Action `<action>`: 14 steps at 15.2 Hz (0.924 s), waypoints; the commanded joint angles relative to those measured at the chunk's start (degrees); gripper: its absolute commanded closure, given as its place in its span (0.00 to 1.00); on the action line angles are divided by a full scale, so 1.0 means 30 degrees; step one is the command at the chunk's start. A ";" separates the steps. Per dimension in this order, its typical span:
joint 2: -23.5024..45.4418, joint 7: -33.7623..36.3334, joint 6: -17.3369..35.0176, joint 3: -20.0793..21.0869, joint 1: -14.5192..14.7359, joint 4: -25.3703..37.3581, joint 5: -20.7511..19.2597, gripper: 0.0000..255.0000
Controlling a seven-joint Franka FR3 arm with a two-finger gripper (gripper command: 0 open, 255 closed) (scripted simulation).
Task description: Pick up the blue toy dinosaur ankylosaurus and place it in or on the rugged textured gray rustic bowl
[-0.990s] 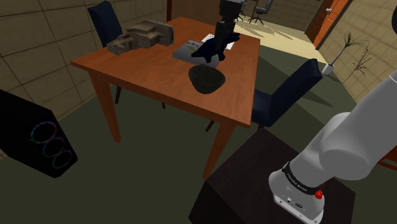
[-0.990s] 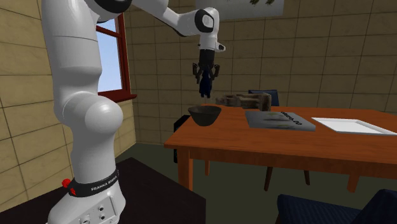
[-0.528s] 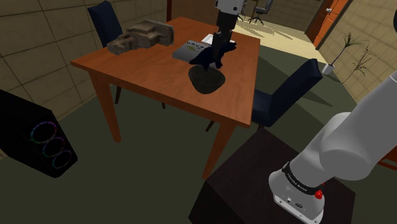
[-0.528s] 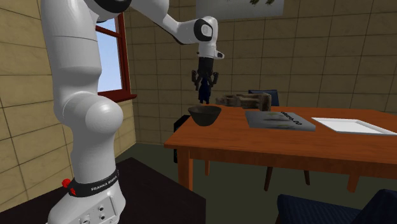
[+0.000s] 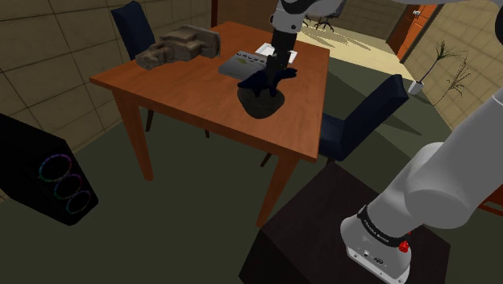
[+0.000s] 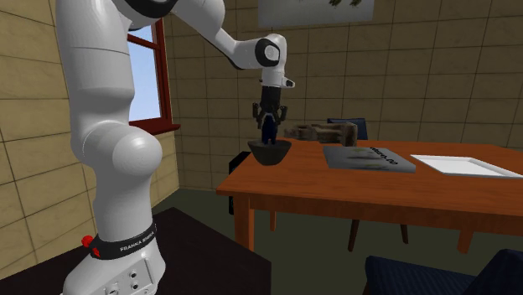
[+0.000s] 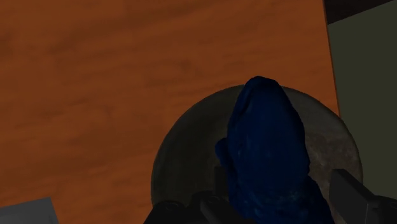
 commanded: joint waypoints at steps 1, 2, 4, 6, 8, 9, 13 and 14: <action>0.0071 -0.0027 0.0198 -0.0006 -0.0006 -0.0104 0.0014 1.00; 0.0072 -0.0027 0.0198 -0.0006 -0.0006 -0.0103 0.0014 1.00; 0.0072 -0.0027 0.0198 -0.0006 -0.0006 -0.0103 0.0014 1.00; 0.0072 -0.0027 0.0198 -0.0006 -0.0006 -0.0103 0.0014 1.00; 0.0073 -0.0028 0.0196 -0.0006 -0.0006 -0.0100 0.0014 0.00; 0.0073 -0.0029 0.0196 -0.0007 -0.0007 -0.0100 0.0014 0.00; 0.0073 -0.0029 0.0197 -0.0007 -0.0007 -0.0102 0.0014 0.00; 0.0022 -0.0014 -0.0437 -0.0021 -0.0020 0.0483 -0.0006 0.00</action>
